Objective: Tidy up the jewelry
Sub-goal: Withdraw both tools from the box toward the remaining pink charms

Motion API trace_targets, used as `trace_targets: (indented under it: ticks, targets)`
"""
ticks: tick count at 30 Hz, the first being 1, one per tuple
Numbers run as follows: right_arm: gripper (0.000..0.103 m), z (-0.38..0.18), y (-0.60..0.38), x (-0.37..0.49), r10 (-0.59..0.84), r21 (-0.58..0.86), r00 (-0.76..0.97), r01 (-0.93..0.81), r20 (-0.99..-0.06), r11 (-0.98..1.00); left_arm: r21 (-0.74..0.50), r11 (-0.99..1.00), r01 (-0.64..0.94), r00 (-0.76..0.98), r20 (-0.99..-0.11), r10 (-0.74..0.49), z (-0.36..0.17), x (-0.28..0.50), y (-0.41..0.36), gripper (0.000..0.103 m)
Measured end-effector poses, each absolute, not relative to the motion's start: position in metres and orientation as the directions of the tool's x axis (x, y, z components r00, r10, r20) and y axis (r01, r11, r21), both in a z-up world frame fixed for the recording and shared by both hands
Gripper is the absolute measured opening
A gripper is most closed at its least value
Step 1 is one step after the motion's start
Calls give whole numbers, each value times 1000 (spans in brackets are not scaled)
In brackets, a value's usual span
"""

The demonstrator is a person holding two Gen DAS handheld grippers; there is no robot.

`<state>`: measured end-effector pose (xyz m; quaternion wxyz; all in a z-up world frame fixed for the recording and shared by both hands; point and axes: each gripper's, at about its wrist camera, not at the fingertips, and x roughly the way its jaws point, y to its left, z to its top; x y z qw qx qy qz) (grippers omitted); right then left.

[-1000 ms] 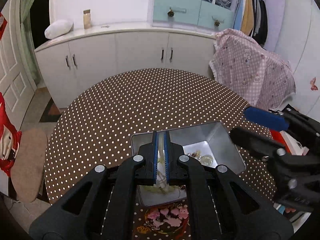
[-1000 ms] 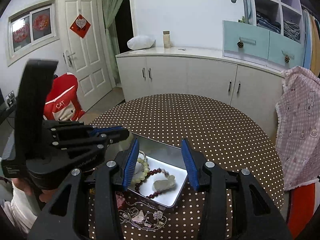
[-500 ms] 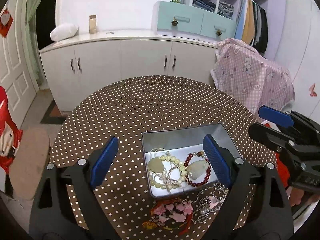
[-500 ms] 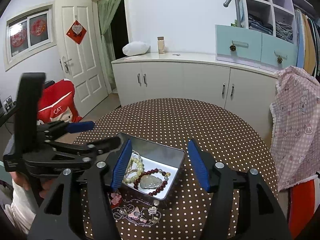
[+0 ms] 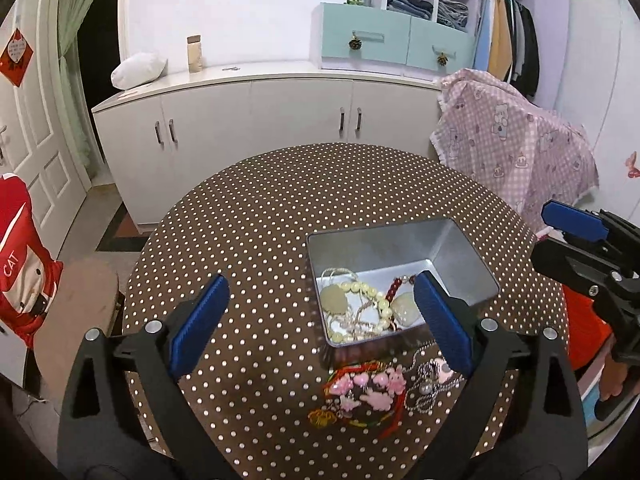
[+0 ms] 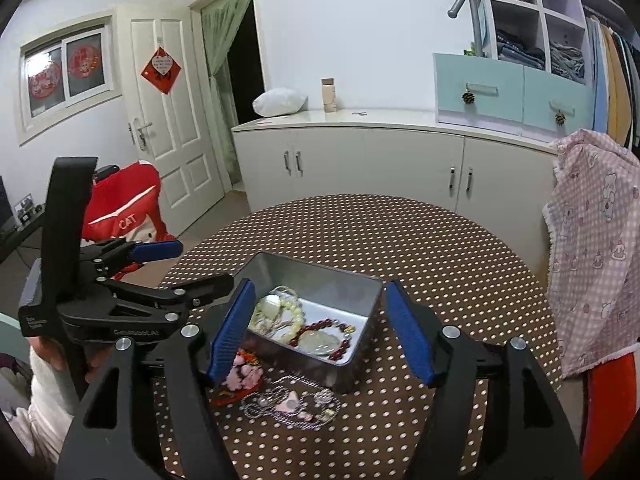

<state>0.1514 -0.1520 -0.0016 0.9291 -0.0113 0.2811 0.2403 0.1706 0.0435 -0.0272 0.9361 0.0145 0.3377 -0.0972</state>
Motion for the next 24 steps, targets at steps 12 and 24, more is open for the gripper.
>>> trace_targets:
  ticks: [12, 24]
  targets:
    - [88, -21, -149, 132, 425, 139, 732, -419, -532, 897, -46, 972, 230, 809, -546, -217, -31, 138, 56, 92]
    - [95, -37, -145, 95, 324, 137, 850, -294, -416, 946, -126, 972, 200, 839, -490, -236, -60, 108, 71, 92]
